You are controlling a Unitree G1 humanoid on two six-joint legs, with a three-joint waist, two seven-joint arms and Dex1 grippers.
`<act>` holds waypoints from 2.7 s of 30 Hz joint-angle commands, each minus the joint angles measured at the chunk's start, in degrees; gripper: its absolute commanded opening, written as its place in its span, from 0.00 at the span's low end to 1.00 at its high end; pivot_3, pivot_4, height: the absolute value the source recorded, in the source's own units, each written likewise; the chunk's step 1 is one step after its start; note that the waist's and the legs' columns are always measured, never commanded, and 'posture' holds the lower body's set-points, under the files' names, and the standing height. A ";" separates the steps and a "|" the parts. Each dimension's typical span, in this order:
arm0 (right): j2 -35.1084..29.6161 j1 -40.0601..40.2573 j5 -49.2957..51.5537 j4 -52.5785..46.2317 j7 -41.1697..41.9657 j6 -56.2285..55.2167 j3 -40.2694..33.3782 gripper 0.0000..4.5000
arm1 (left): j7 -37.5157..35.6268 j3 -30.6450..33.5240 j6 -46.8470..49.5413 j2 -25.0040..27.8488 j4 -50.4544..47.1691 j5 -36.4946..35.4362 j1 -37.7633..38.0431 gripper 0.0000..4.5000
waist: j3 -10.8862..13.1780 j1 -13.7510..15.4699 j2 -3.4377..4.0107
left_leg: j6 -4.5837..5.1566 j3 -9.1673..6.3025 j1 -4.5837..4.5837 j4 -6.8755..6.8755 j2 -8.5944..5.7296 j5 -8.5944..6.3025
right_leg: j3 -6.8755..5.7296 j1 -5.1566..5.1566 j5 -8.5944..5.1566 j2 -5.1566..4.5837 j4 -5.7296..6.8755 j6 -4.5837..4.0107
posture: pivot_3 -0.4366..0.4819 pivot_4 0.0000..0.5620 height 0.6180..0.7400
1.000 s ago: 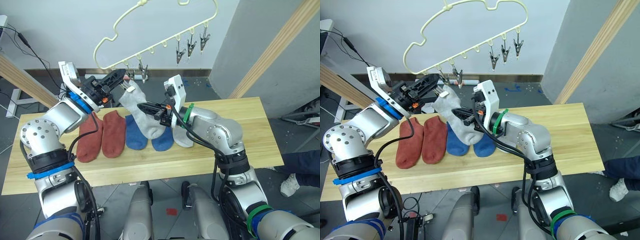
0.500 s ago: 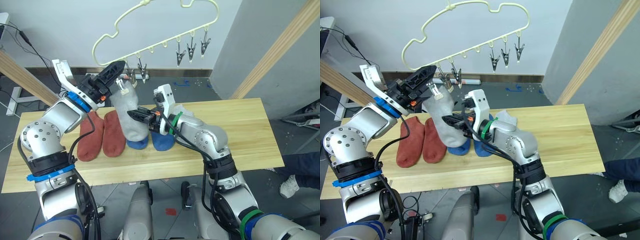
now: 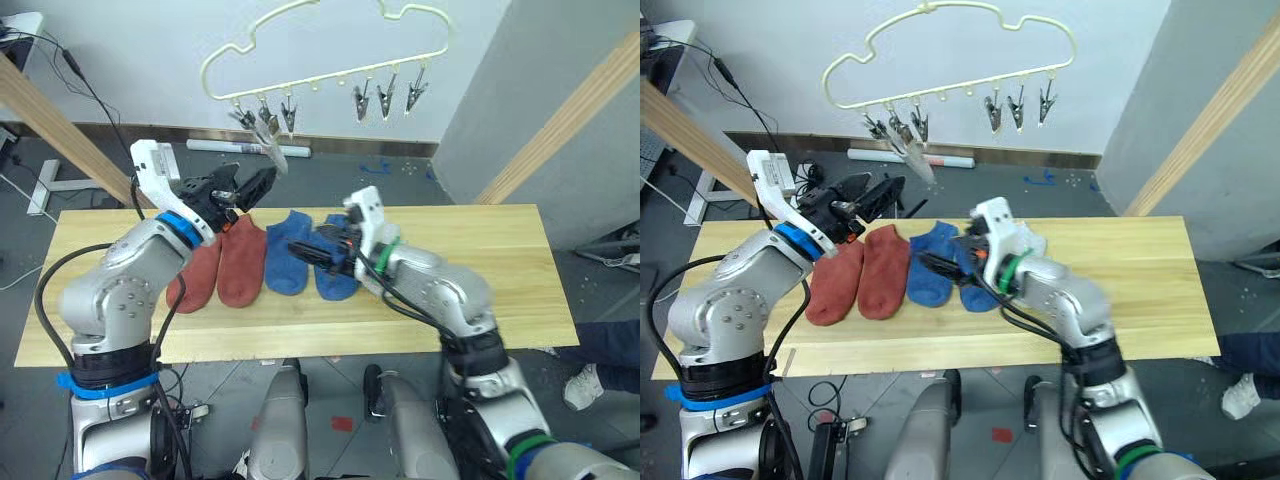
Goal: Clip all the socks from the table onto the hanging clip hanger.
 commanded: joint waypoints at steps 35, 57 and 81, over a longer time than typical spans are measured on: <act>-9.17 -0.15 5.07 -17.49 2.77 -9.80 -8.36 1.00 | 3.81 -8.65 -27.72 -13.38 11.43 25.51 -7.51 0.56 | -0.01 -0.12 -0.02 | 0.28 -0.82 -0.49 0.98 0.04 -0.05 | -0.74 0.14 0.05 0.05 0.32 -0.07 | 0.66 0.64 1.00; -9.98 -1.06 5.36 -16.82 1.69 -9.76 -9.43 1.00 | 6.67 -9.09 -35.53 -15.12 20.14 33.18 -13.31 0.45 | -0.01 -0.20 -0.02 | 0.27 -0.89 -0.50 1.00 0.04 -0.04 | -0.82 0.15 0.20 0.05 0.36 -0.32 | 0.64 0.64 1.00; -11.00 -1.65 6.27 -16.96 2.64 -9.10 -9.39 1.00 | 7.97 -8.56 -41.69 -15.07 29.22 36.23 -17.81 0.45 | -0.01 -0.23 -0.02 | 0.28 -0.90 -0.50 1.03 0.04 -0.04 | -0.85 0.15 0.22 0.05 0.40 -0.35 | 0.63 0.65 1.00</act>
